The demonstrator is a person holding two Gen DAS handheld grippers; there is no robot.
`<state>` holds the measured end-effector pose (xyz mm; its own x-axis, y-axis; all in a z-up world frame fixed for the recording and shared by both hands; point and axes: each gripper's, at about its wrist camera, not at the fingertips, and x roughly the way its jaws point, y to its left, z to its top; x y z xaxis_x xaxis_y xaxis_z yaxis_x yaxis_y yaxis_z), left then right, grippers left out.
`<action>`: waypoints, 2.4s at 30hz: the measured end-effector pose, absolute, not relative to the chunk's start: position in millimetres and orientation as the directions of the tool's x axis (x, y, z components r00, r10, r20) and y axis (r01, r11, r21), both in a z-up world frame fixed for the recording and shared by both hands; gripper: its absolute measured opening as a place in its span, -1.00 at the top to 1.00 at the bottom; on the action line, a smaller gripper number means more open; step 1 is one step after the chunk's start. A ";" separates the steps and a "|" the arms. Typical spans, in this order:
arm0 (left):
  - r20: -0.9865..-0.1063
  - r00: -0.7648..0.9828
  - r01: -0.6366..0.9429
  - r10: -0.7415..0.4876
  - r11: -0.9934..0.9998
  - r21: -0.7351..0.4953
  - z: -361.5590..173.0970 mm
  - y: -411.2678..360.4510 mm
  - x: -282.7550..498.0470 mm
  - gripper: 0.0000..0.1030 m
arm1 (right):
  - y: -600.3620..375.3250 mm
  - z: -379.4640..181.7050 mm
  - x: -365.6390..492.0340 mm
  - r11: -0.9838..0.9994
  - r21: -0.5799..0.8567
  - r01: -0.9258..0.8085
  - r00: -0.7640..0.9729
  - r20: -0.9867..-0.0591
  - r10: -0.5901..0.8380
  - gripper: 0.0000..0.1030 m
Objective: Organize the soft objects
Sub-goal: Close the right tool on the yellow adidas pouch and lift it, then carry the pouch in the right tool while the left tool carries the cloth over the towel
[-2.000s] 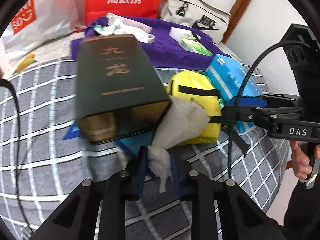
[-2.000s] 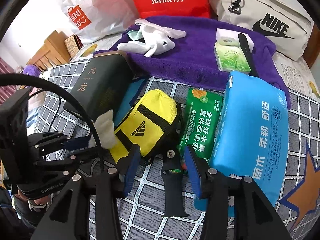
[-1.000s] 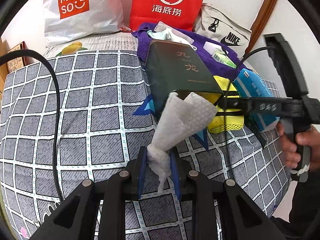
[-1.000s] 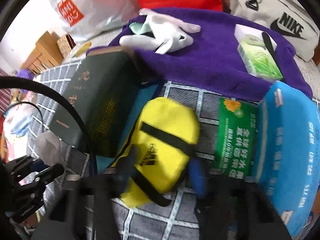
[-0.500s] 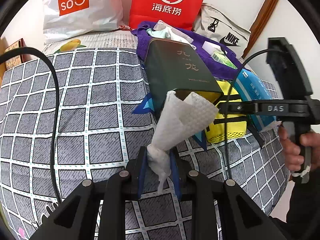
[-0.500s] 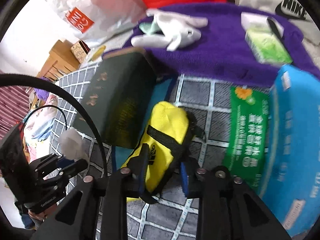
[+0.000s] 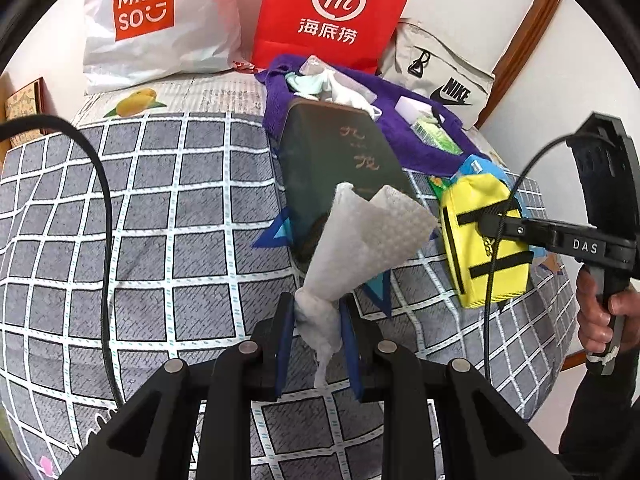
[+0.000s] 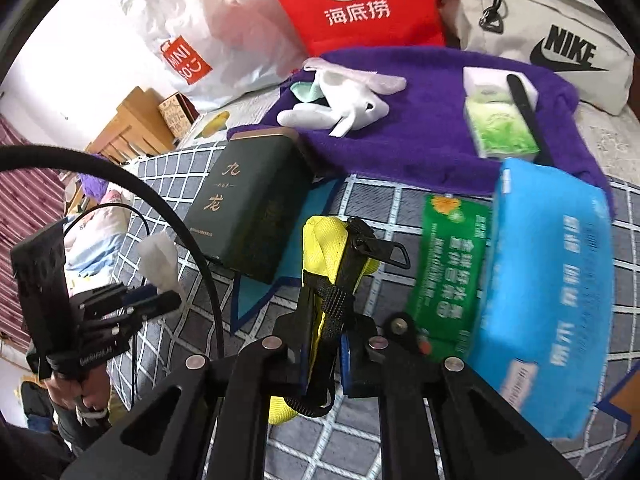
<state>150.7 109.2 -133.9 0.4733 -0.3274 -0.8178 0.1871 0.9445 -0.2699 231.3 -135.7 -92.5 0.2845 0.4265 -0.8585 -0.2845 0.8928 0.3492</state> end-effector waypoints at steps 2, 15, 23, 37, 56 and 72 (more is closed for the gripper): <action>-0.815 0.476 0.181 -0.330 0.944 -0.276 -128.6 109.9 150.6 0.57 | -144.2 -88.1 229.7 0.893 0.348 -0.285 0.299 -0.853 0.428 0.79; -0.805 0.494 0.167 -0.329 0.944 -0.283 -100.9 109.4 157.4 0.57 | -149.9 -81.0 223.3 0.868 0.336 -0.365 0.295 -0.843 0.450 0.83; -0.791 0.514 0.195 -0.332 0.943 -0.269 -79.7 100.5 168.1 0.57 | -152.6 -57.8 228.5 0.855 0.324 -0.406 0.333 -0.818 0.468 0.83; -0.769 0.549 0.227 -0.328 0.944 -0.240 -42.6 85.2 226.5 0.57 | -190.5 -20.7 269.6 0.876 0.303 -0.374 0.446 -0.770 0.457 0.83; -0.780 0.509 0.272 -0.365 0.927 -0.257 -47.6 60.6 317.2 0.57 | -205.7 -35.1 371.8 0.880 0.398 -0.259 0.451 -0.756 0.474 0.83; -0.795 0.453 0.313 -0.404 0.907 -0.282 -63.6 35.5 366.8 0.57 | -190.0 -83.3 429.1 0.884 0.407 -0.230 0.360 -0.808 0.466 0.83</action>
<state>366.8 35.5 -63.6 0.4532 -0.4038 -0.7947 0.3129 0.9069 -0.2823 429.1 -190.0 -83.3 0.3599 0.4662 -0.8081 -0.2304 0.8838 0.4073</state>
